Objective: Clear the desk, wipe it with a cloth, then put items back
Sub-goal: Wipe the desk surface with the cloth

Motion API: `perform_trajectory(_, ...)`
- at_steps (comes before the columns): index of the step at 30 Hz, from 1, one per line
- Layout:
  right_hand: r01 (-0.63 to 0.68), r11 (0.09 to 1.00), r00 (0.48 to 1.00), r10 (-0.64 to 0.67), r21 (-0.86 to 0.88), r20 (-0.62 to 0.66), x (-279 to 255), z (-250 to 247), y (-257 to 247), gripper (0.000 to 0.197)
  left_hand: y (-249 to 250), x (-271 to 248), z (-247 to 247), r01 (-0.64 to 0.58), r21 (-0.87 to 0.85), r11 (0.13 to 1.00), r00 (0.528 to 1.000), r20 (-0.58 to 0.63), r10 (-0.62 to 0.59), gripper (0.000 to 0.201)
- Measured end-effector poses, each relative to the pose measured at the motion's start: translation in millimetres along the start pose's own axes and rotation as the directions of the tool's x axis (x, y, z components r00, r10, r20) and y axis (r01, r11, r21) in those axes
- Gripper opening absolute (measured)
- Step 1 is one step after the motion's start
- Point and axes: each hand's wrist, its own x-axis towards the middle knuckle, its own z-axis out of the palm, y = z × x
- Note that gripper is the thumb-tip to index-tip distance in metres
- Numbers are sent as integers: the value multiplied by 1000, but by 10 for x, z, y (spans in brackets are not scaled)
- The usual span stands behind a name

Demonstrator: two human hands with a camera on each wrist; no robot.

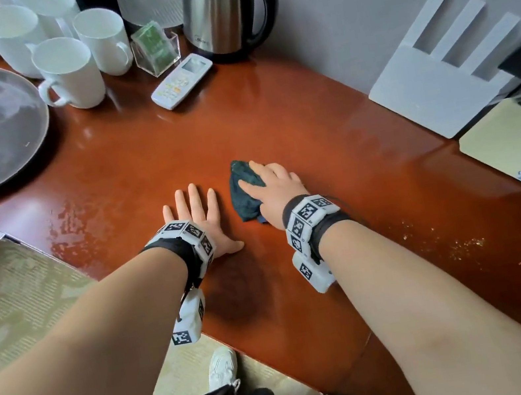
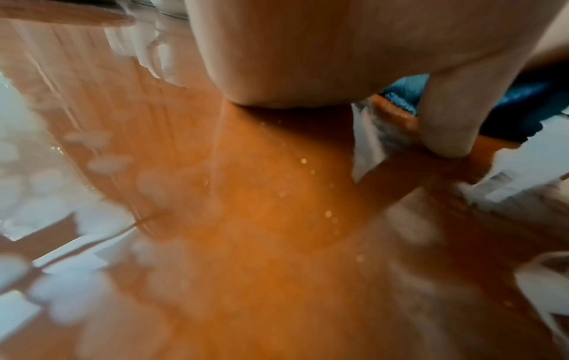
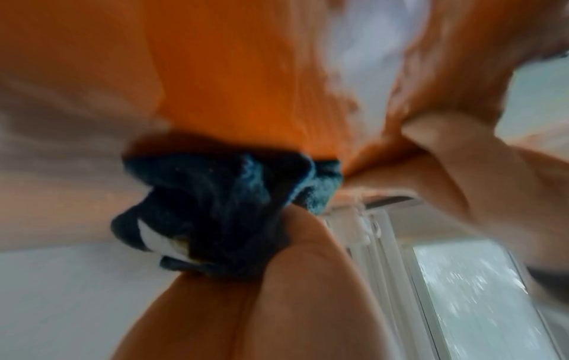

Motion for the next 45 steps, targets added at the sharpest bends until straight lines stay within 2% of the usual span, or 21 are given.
perform_trajectory(2, -68, 998, 997, 68, 8, 34, -31, 126, 123, 64, 9, -2, -2, 4, 5, 1000, 1000, 3, -4, 107)
perform_trajectory(4, -215, 975, 976, 214, 53, 37, -161, 176, 339, 63, 19, -10, -18, 13, 9, 1000, 1000, 8, -13, 104)
perform_trajectory(6, -402, 912, 915, 398, 81, 62, -376, 215, 617, 61, 24, -21, -33, 10, 8, 1000, 1000, 18, -10, 102)
perform_trajectory(8, -570, 818, 820, 559, 78, 122, -621, 242, 900, 63, 26, -23, -45, 9, 6, 1000, 1000, 24, -9, 102)
perform_trajectory(10, -672, 734, 737, 649, 101, 186, -774, 216, 1066, 62, 19, -17, -55, 7, 7, 1000, 999, 35, -8, 102)
perform_trajectory(12, -701, 680, 713, 673, 212, 199, -745, 125, 1077, 55, 19, -8, -66, 6, 8, 1000, 999, 43, -7, 103)
perform_trajectory(13, -685, 679, 726, 665, 262, 174, -676, 60, 1034, 53, 20, -2, -73, 8, 12, 1000, 999, 45, -8, 103)
perform_trajectory(15, -585, 726, 792, 607, 363, 63, -505, -59, 852, 55, 18, -5, -81, 10, 16, 1000, 999, 49, -11, 104)
perform_trajectory(18, -298, 900, 932, 346, 318, -106, -246, -175, 403, 62, 22, -22, -80, 13, 22, 1000, 999, 44, -14, 103)
perform_trajectory(19, -215, 939, 964, 248, 267, -99, -166, -170, 259, 64, 24, -22, -79, 14, 22, 1000, 999, 41, -15, 103)
perform_trajectory(21, -108, 982, 994, 112, 153, -16, -26, -75, 28, 68, 30, -22, -77, 17, 21, 1000, 999, 39, -18, 103)
perform_trajectory(24, -75, 997, 997, 76, -18, 31, 57, 132, -123, 67, 31, -4, -79, 22, 21, 1000, 999, 45, -23, 103)
perform_trajectory(29, -37, 993, 999, 40, -113, 30, -24, 144, 94, 65, 26, -20, -76, 16, 10, 1000, 999, 41, -17, 103)
perform_trajectory(32, -208, 976, 977, 210, -57, 24, -179, 180, 387, 68, 15, -34, -65, 7, 3, 1000, 1000, 23, -7, 99)
perform_trajectory(34, -393, 920, 919, 392, 12, 53, -384, 176, 596, 66, 17, -37, -73, 4, 8, 1000, 1000, 25, -4, 96)
perform_trajectory(36, -563, 820, 825, 551, 104, 126, -625, 140, 752, 65, 22, -35, -82, 5, 13, 1000, 1000, 29, -5, 94)
perform_trajectory(38, -648, 749, 760, 627, 135, 168, -776, 136, 838, 64, 26, -33, -80, 7, 16, 1000, 1000, 27, -7, 93)
perform_trajectory(39, -653, 745, 757, 632, 136, 165, -790, 143, 858, 64, 27, -35, -73, 7, 18, 1000, 1000, 21, -8, 92)
perform_trajectory(43, -482, 873, 876, 478, 72, 67, -621, 222, 793, 66, 42, -73, -27, 21, 15, 1000, 999, -30, -20, 85)
perform_trajectory(45, -428, 902, 902, 423, 48, 86, -582, 292, 752, 64, 87, -117, -11, 28, 8, 1000, 998, -52, -28, 78)
